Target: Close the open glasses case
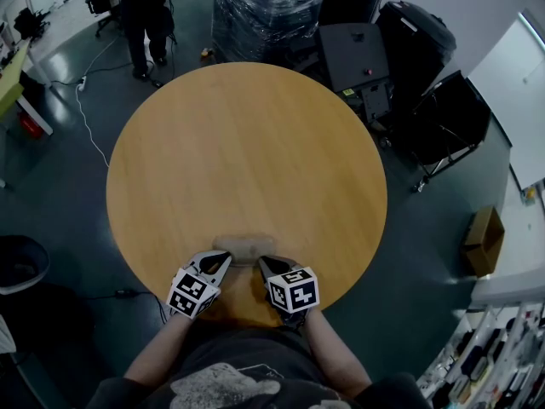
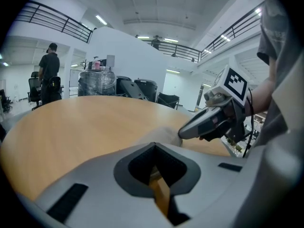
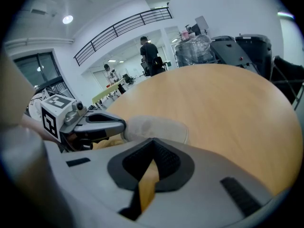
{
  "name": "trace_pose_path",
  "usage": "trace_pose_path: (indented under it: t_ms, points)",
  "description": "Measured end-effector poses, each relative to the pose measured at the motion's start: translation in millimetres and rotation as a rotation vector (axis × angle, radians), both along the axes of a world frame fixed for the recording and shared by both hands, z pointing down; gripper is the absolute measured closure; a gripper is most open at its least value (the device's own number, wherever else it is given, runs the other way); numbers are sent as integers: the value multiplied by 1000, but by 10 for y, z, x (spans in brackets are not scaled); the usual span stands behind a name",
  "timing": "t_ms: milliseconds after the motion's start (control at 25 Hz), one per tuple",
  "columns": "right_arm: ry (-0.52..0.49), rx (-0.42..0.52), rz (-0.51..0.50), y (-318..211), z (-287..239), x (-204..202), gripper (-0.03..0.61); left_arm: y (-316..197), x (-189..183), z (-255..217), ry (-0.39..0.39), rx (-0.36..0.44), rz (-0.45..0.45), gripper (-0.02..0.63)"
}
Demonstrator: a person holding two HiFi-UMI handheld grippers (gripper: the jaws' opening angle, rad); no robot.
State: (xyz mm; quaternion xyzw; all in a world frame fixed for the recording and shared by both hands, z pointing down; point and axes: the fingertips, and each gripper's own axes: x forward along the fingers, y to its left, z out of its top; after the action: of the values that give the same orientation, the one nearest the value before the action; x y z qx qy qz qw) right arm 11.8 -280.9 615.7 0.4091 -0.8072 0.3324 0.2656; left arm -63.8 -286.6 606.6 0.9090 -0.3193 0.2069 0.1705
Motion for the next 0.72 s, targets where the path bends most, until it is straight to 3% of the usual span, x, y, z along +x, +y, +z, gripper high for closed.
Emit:
trace_pose_path:
  t_ms: [400, 720]
  points:
    - [41, 7, 5, 24, 7, 0, 589, 8, -24, 10, 90, -65, -12, 607]
    - [49, 56, 52, 43, -146, 61, 589, 55, -16, -127, 142, -43, 47, 607]
